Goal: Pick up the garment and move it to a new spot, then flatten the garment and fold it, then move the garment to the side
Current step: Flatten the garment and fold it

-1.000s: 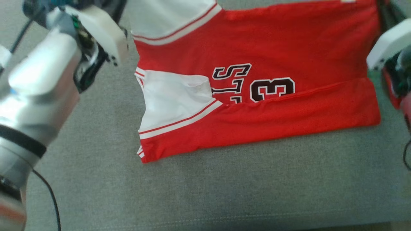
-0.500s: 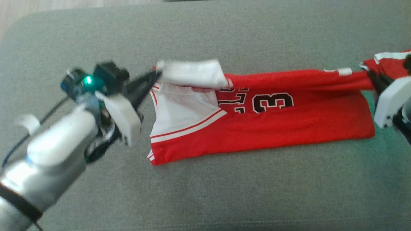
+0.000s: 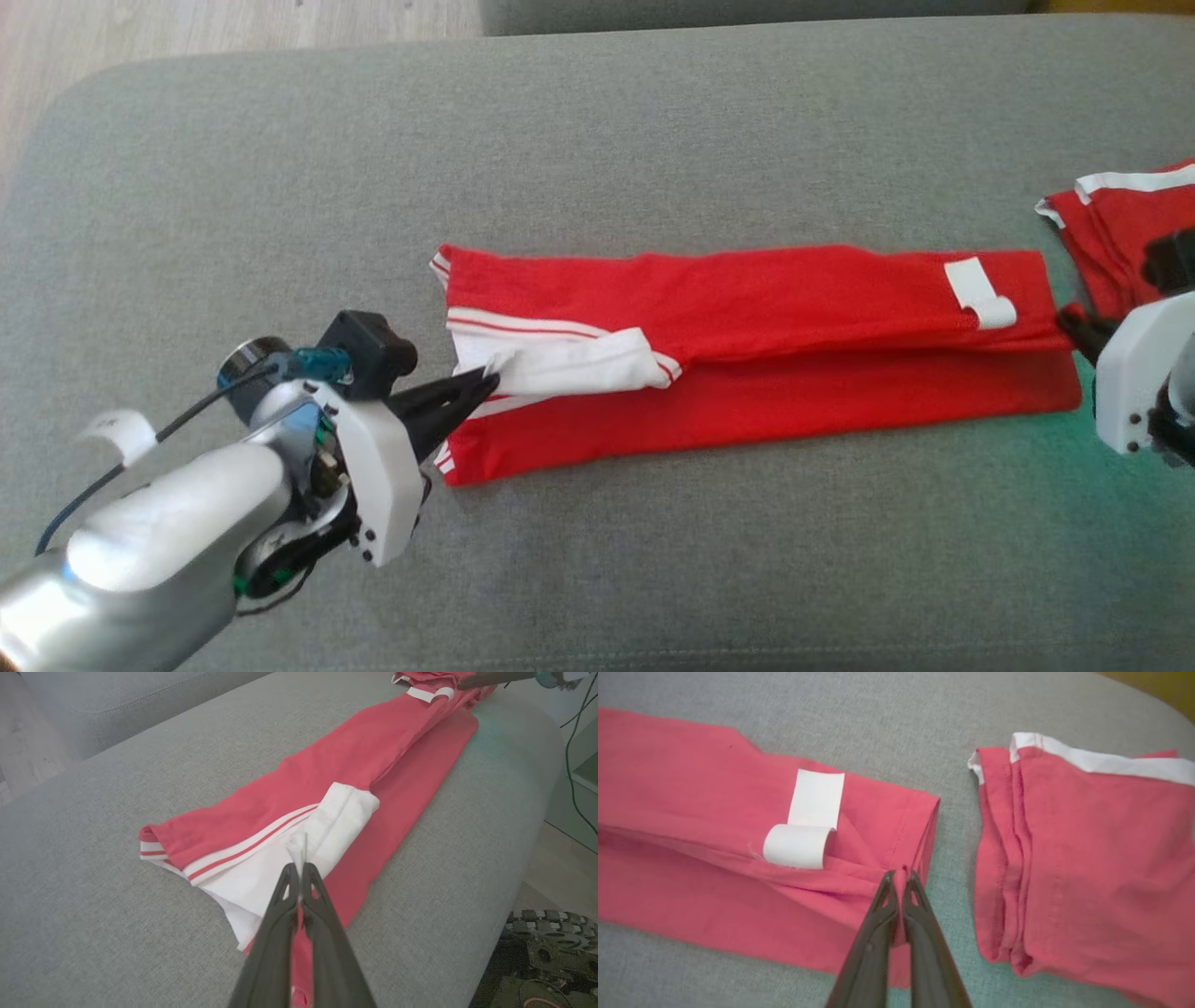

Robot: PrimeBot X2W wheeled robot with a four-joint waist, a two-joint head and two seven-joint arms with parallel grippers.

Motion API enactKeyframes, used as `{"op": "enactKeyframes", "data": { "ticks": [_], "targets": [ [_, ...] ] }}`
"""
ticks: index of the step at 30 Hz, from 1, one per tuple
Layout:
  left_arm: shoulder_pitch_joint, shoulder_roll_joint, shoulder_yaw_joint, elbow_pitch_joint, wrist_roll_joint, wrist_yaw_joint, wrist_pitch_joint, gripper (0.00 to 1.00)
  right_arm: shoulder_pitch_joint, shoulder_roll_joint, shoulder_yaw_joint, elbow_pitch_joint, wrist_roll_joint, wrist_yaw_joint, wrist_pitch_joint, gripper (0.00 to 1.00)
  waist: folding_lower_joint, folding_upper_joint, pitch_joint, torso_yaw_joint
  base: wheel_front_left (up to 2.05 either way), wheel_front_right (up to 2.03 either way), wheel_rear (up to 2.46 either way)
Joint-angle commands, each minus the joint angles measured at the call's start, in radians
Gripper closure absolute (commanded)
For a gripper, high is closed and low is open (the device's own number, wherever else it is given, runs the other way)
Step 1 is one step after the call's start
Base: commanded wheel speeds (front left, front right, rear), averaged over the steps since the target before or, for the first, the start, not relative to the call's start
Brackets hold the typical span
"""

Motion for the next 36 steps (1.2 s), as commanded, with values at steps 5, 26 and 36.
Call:
{"op": "enactKeyframes", "data": {
  "ticks": [5,26,36],
  "targets": [
    [-0.023,0.061,0.035,-0.053,-0.027,-0.005,0.044,1.00,0.028,-0.058,0.014,-0.043,0.029,-0.001,0.046,1.00,0.0000,-0.0001,-0.008,-0.009,0.00,0.00,0.00],
    [0.053,0.002,0.125,0.030,-0.038,0.156,-0.142,0.00,0.080,-0.054,-0.128,-0.126,0.143,-0.001,0.139,0.00,0.0000,-0.0001,-0.071,-0.052,0.00,0.00,0.00],
    [0.187,-0.117,0.467,-0.006,-0.025,0.318,-0.268,0.00,0.127,0.125,-0.358,-0.167,0.054,-0.001,-0.197,0.00,0.0000,-0.0001,-0.094,-0.054,0.00,0.00,0.00]
  ]
}}
